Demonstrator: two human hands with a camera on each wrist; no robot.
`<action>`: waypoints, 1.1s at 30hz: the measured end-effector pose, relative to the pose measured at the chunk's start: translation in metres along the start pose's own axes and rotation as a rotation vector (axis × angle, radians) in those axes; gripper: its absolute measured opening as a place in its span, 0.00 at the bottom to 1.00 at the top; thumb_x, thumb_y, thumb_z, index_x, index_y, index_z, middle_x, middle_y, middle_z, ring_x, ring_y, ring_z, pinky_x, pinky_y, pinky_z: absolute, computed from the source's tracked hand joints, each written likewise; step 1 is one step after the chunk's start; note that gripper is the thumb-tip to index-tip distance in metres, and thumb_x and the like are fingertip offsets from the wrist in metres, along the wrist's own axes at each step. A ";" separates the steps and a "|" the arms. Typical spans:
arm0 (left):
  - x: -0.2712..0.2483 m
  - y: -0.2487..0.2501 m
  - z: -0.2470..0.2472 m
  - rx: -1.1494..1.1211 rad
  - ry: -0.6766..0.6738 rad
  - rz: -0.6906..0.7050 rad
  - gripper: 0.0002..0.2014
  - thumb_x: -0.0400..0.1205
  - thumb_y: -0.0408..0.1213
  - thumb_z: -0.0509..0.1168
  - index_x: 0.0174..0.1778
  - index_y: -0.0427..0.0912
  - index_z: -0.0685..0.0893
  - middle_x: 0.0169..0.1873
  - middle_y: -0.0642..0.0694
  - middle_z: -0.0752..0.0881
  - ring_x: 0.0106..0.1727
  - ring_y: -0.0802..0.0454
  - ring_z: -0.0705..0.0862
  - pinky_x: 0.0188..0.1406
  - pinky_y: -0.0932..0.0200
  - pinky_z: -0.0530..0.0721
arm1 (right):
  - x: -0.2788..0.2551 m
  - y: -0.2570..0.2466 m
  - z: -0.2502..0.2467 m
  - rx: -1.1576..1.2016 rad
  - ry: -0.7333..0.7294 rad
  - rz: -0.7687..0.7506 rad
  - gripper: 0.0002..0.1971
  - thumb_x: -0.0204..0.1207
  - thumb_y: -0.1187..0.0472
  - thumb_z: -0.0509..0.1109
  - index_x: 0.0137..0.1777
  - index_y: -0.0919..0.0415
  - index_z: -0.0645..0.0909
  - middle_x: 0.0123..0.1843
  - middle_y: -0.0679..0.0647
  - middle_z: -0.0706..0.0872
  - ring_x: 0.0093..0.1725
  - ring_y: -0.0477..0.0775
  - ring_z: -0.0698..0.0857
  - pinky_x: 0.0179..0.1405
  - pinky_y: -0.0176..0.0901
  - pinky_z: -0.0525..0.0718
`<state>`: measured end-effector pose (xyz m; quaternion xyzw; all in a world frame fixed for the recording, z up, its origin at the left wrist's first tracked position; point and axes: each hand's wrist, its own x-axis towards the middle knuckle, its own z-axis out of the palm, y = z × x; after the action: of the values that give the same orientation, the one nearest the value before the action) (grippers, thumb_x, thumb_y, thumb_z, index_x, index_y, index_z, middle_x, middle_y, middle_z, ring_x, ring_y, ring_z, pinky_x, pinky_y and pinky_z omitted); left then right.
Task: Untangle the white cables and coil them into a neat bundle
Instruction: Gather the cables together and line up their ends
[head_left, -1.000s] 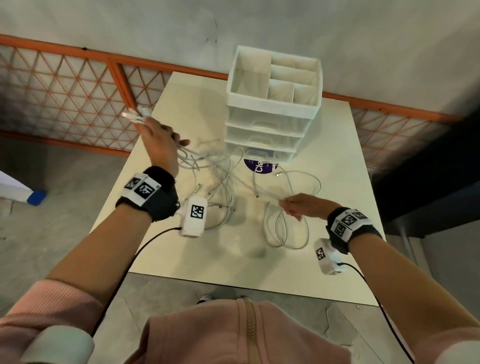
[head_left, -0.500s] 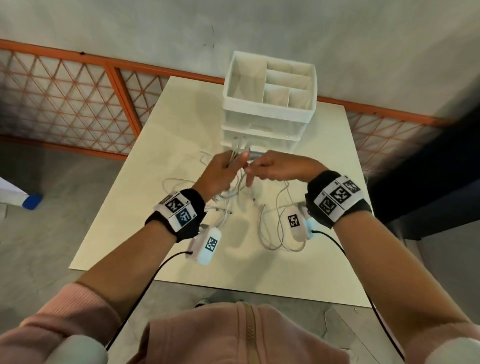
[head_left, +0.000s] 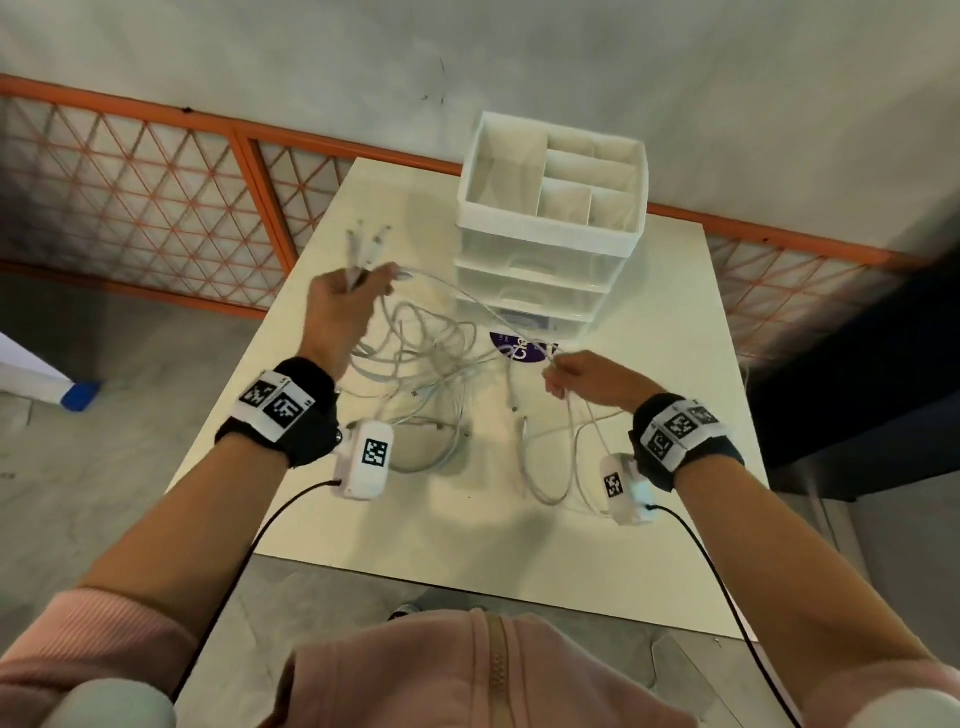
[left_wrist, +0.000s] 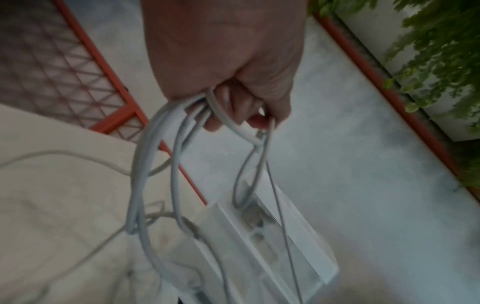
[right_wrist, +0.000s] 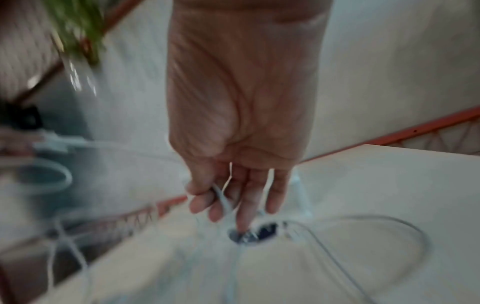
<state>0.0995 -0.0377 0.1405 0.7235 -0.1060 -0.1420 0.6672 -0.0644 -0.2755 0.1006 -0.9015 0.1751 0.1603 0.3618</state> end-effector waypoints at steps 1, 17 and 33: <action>0.003 0.003 -0.009 0.007 0.081 0.037 0.14 0.80 0.41 0.68 0.28 0.45 0.80 0.11 0.58 0.71 0.14 0.62 0.65 0.18 0.69 0.62 | 0.005 0.016 0.009 -0.083 -0.009 0.069 0.15 0.86 0.57 0.56 0.43 0.61 0.79 0.41 0.55 0.80 0.41 0.53 0.78 0.46 0.40 0.73; 0.011 -0.019 -0.018 0.402 0.273 0.162 0.10 0.71 0.34 0.77 0.35 0.40 0.80 0.26 0.52 0.80 0.22 0.63 0.73 0.24 0.70 0.73 | 0.067 0.027 0.059 -0.186 -0.006 -0.016 0.16 0.75 0.77 0.64 0.61 0.67 0.80 0.59 0.62 0.77 0.58 0.63 0.81 0.51 0.45 0.79; -0.009 -0.018 0.033 0.287 -0.350 0.100 0.22 0.83 0.46 0.64 0.29 0.47 0.60 0.22 0.53 0.62 0.21 0.60 0.60 0.24 0.66 0.63 | 0.058 0.017 0.033 -0.072 0.159 -0.142 0.08 0.75 0.78 0.61 0.50 0.74 0.81 0.41 0.54 0.82 0.38 0.48 0.78 0.42 0.39 0.78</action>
<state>0.0793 -0.0643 0.1208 0.7691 -0.2749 -0.2158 0.5351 -0.0258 -0.2751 0.0435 -0.9340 0.1330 0.0682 0.3244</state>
